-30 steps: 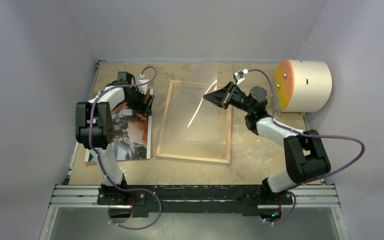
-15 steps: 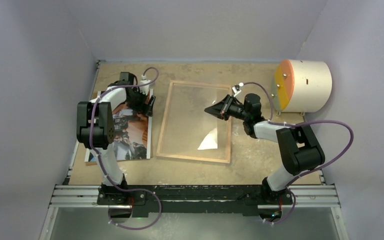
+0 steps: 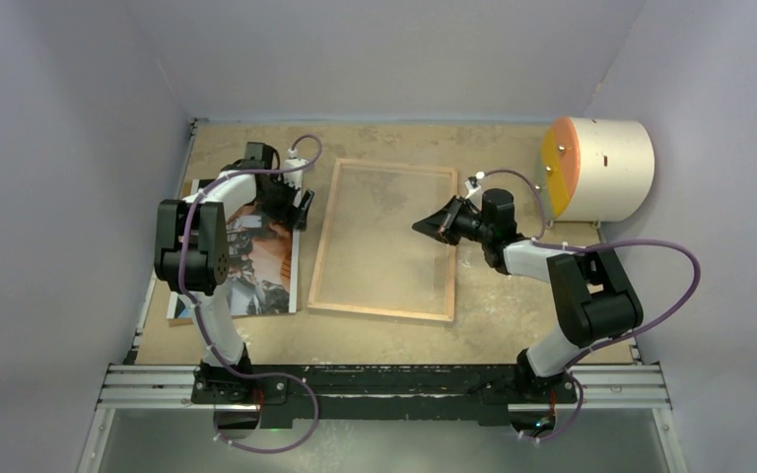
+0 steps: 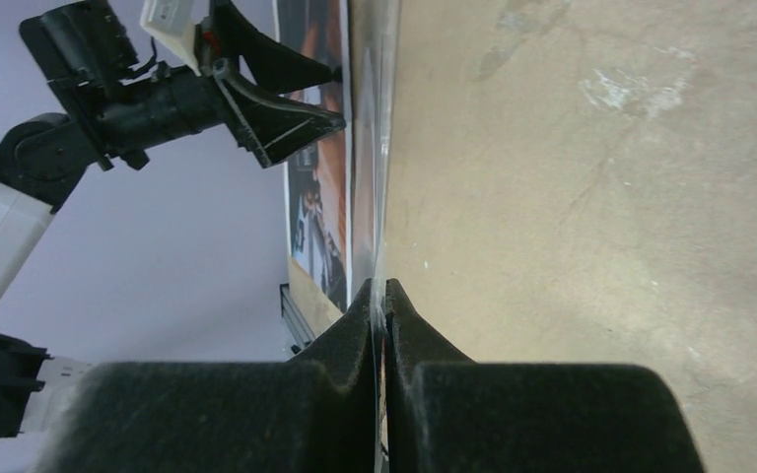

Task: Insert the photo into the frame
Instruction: Place the photo frame item in the photo frame.

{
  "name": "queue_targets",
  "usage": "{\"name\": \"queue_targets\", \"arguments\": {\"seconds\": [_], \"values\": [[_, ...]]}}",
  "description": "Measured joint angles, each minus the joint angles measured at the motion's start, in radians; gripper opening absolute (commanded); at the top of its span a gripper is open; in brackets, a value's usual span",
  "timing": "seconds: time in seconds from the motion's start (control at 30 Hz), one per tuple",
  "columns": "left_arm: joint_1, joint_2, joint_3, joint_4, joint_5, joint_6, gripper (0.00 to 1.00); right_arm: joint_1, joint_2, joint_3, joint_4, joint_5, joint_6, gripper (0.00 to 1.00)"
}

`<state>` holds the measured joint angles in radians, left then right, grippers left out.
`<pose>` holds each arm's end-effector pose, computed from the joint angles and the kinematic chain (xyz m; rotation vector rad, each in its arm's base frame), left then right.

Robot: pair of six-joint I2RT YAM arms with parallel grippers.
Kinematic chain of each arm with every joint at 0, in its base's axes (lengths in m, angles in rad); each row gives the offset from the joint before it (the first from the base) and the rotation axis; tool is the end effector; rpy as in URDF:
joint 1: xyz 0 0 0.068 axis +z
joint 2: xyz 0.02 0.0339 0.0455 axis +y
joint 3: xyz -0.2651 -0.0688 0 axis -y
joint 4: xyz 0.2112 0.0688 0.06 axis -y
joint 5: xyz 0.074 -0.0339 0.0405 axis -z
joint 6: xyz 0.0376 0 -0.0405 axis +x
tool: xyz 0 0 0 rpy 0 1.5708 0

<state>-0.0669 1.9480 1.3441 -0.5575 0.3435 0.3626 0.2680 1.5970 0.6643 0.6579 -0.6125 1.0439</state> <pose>0.3674 -0.0373 0.1891 0.6615 2.5826 -0.3756 0.2853 0.1008 0.2162 0.3147 2.0411 1.4306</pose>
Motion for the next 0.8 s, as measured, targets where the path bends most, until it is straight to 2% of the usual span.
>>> {"name": "queue_targets", "arguments": {"seconds": [0.8], "values": [[-0.021, 0.0, -0.001, 0.003, -0.035, 0.016, 0.83, -0.064, 0.058, -0.043, -0.023, 0.011, -0.05, 0.0]]}}
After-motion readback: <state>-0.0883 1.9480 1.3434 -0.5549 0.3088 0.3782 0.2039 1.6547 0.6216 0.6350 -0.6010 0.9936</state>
